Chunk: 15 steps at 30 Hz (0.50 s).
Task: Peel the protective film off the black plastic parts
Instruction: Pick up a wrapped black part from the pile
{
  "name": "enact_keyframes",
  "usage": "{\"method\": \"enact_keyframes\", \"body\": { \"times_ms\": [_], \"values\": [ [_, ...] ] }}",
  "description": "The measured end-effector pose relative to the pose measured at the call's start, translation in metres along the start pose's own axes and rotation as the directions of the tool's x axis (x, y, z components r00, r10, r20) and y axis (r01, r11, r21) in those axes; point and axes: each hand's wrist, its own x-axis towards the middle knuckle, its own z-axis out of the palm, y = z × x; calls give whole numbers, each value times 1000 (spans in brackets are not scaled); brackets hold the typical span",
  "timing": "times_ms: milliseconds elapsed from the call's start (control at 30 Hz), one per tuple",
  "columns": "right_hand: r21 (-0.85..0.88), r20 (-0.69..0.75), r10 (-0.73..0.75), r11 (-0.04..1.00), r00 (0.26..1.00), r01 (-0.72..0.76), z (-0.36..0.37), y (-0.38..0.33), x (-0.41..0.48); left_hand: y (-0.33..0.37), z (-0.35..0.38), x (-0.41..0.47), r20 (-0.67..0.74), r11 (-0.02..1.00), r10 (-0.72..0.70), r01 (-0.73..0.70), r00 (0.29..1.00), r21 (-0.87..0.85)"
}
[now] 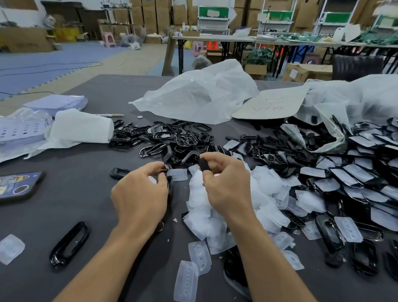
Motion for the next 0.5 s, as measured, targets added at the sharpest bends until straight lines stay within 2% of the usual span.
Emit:
{"method": "enact_keyframes", "body": {
  "times_ms": [100, 167, 267, 333, 400, 500],
  "values": [
    [-9, -6, 34, 999, 999, -34, 1, 3, -2, 11, 7, 9, -19, 979, 203, -203, 979, -8],
    [-11, 14, 78, 997, 997, -78, 0, 4, 0, 25, 19, 21, 41, 960, 278, -279, 960, 30],
    [24, 63, 100, 995, 993, -101, -3, 5, 1, 44, 40, 36, 223, 924, 218, -274, 950, 265],
    [68, 70, 103, 992, 992, -108, -4, 5, 1, 46, 50, 43, 286, 914, 149, -242, 947, 326],
    [95, 58, 106, 989, 993, -111, -4, 7, 3, 44, 55, 47, 270, 937, 129, -206, 954, 281],
    [169, 47, 128, 977, 991, -134, -4, 10, 7, 38, 51, 45, 148, 974, 172, -190, 974, 122]
  ]
}}
